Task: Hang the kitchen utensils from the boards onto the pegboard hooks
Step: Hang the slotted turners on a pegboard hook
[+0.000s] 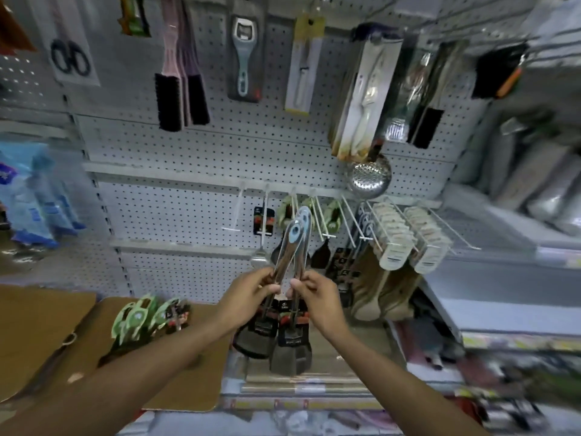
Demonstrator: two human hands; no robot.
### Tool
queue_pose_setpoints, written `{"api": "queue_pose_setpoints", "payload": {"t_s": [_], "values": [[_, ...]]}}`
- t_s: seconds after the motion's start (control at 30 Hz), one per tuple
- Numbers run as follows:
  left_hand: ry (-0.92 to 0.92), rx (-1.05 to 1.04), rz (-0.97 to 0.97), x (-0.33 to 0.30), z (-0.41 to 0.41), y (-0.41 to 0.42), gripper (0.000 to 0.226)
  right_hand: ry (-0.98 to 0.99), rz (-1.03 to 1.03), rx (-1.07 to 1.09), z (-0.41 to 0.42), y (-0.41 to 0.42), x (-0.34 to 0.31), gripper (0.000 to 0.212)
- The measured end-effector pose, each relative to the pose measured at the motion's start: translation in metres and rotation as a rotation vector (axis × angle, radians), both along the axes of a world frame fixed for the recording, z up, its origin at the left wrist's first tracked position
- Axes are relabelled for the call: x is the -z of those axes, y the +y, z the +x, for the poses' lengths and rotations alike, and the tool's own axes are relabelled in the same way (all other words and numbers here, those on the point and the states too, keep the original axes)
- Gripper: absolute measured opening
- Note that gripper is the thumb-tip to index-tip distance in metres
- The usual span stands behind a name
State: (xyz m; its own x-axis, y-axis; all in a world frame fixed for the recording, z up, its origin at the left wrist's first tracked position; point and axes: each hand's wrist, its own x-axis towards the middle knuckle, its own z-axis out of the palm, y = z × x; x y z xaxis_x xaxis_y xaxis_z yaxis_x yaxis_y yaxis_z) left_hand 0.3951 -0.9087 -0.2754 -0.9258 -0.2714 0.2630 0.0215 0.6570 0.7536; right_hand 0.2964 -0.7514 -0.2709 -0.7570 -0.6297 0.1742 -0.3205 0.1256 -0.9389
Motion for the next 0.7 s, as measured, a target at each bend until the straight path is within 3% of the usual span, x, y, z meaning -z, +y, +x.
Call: {"api": "queue_pose_setpoints", "payload": {"t_s": [0.3,0.7], "values": [[-0.034,-0.065,0.087,0.03,-0.072,0.055,0.001,-0.033,0.057,0.057,-0.086,0.085,0.03,0.02],[-0.097,-0.093,0.178,0.055,-0.094,0.097,0.023,-0.153,0.088,0.071,-0.157,0.134,0.094,0.038]]}}
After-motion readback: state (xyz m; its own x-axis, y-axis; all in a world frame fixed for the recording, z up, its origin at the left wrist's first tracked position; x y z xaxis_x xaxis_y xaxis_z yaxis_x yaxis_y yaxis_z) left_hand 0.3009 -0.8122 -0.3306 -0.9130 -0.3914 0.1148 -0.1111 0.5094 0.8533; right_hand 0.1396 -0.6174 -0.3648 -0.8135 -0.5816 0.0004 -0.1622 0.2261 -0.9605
